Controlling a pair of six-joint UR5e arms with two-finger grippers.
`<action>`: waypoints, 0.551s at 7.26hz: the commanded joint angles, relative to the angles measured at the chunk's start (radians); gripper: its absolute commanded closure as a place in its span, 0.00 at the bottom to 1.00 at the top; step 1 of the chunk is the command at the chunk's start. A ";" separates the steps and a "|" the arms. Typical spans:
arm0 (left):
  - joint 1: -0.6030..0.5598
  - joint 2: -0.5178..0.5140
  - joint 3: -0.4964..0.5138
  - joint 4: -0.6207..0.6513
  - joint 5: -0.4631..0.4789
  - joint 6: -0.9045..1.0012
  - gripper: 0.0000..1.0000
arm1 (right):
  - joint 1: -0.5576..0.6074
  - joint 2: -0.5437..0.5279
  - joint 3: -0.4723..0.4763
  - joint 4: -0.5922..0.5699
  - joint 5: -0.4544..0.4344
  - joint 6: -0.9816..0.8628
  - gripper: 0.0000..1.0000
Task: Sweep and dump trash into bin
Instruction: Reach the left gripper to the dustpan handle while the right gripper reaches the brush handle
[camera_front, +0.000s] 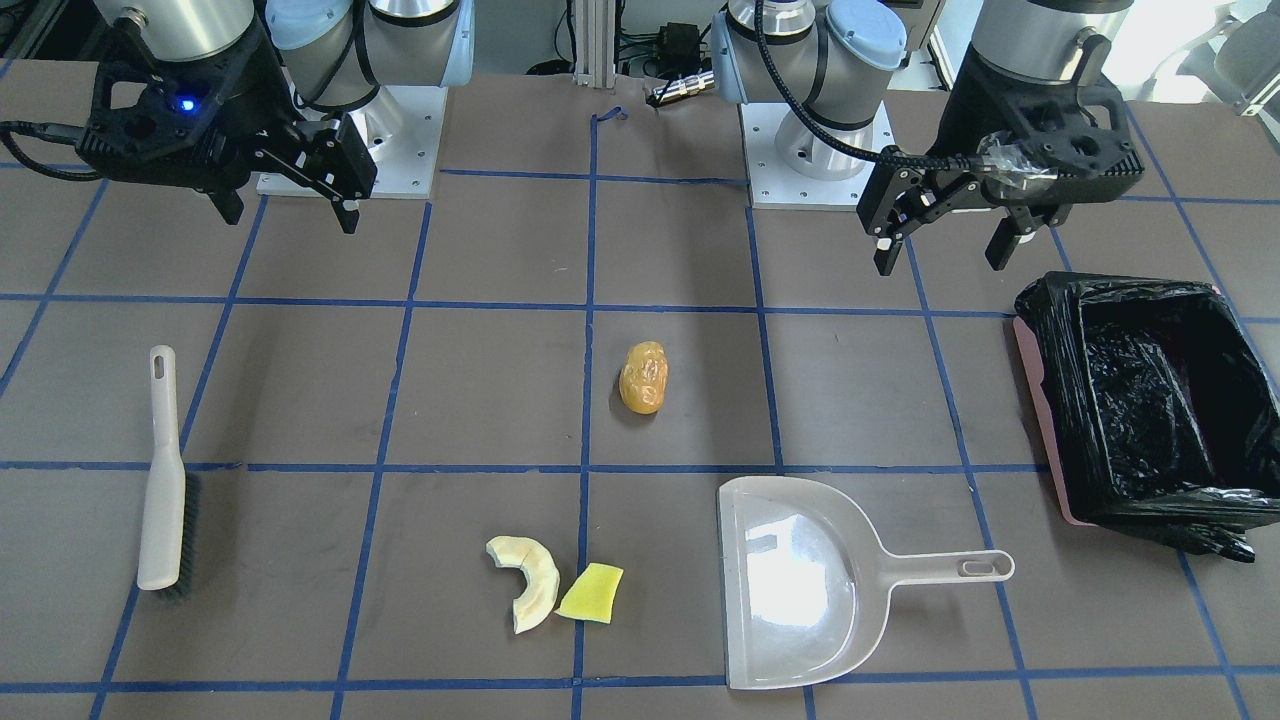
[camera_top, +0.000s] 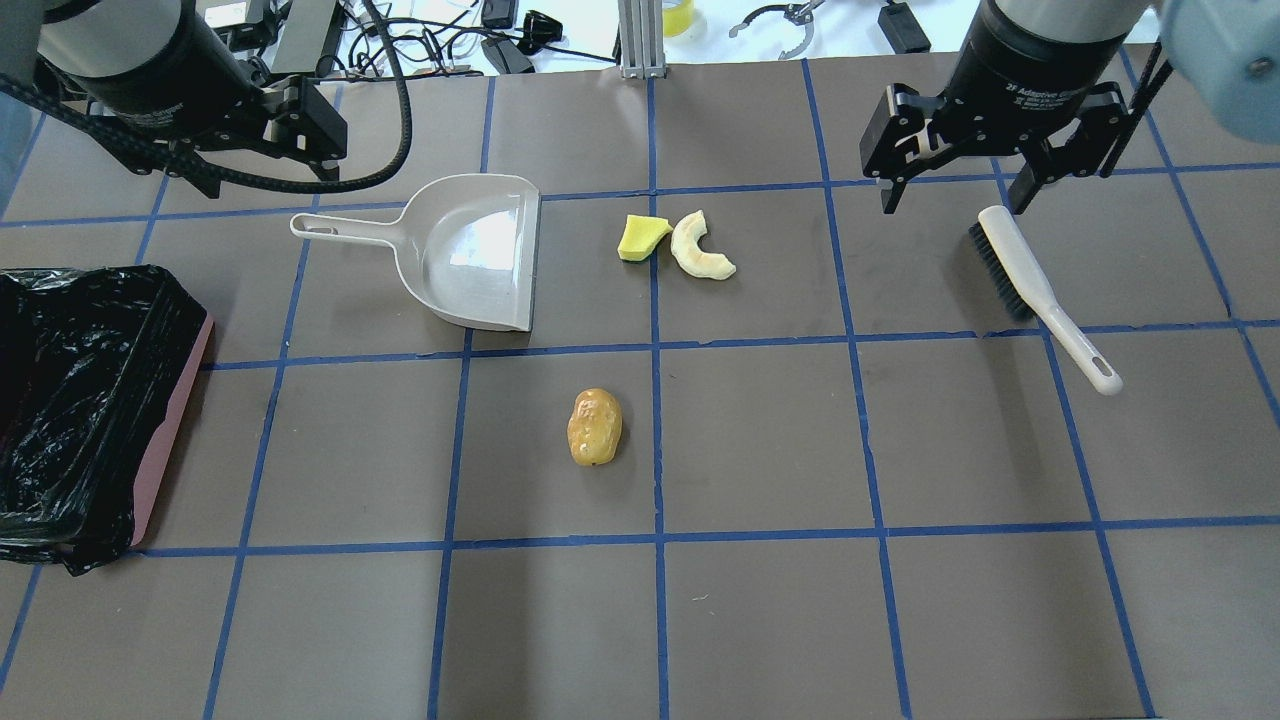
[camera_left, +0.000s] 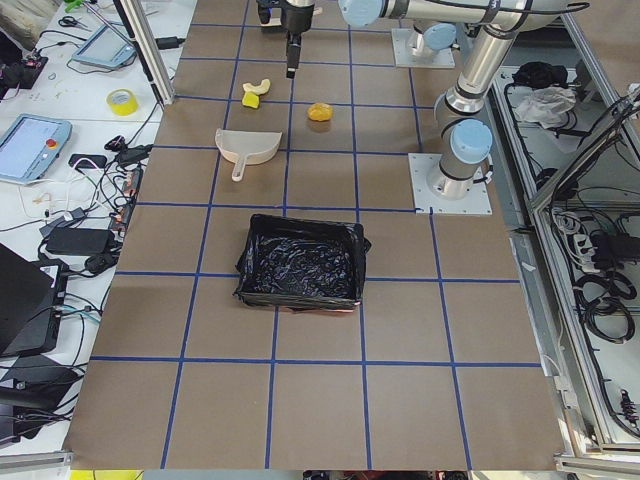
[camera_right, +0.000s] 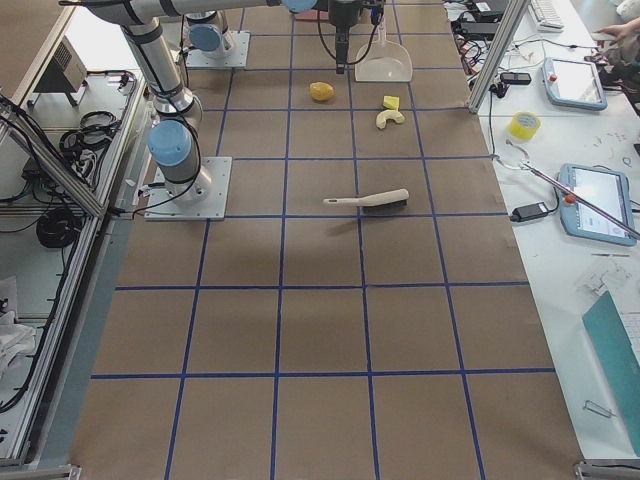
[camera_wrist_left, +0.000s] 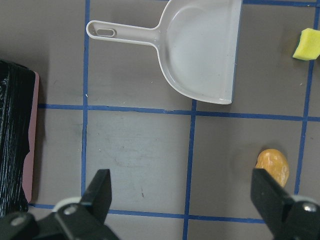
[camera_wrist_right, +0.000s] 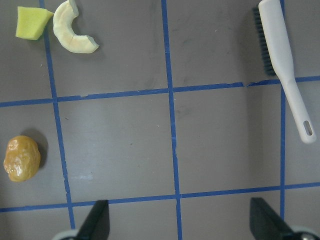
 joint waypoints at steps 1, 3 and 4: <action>0.000 0.003 0.001 0.001 0.001 0.003 0.00 | 0.000 0.006 0.000 -0.014 0.013 -0.003 0.00; 0.009 0.002 0.001 0.000 0.001 0.005 0.00 | -0.022 0.012 0.002 -0.032 0.004 -0.063 0.00; 0.009 0.000 0.004 0.001 0.001 0.005 0.00 | -0.089 0.027 0.002 -0.023 0.006 -0.165 0.00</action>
